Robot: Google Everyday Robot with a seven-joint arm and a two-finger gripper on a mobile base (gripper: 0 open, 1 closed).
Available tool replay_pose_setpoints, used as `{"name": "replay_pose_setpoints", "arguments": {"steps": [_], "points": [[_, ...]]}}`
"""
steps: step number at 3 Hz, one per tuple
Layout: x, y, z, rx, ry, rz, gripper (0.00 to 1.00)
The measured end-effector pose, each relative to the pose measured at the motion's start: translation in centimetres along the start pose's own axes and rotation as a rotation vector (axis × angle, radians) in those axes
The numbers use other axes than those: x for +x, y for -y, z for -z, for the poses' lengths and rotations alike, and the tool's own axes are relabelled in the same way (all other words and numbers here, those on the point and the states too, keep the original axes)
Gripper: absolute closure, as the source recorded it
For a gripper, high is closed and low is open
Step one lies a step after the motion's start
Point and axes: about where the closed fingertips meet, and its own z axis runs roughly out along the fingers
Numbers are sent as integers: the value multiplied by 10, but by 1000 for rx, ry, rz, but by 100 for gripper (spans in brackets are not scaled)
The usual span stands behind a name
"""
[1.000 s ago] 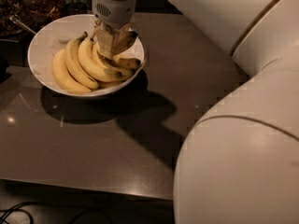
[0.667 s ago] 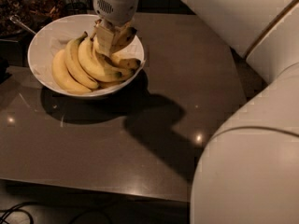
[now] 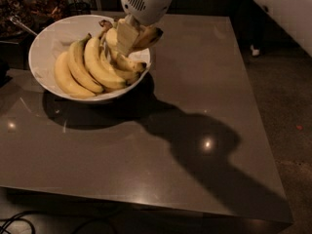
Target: Pick banana from white bowl
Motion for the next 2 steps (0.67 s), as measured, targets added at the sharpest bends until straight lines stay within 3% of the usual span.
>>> {"name": "replay_pose_setpoints", "arguments": {"steps": [1, 2], "points": [[4, 1, 2, 2, 9, -9, 100], [-3, -9, 6, -13, 2, 26, 100]]}}
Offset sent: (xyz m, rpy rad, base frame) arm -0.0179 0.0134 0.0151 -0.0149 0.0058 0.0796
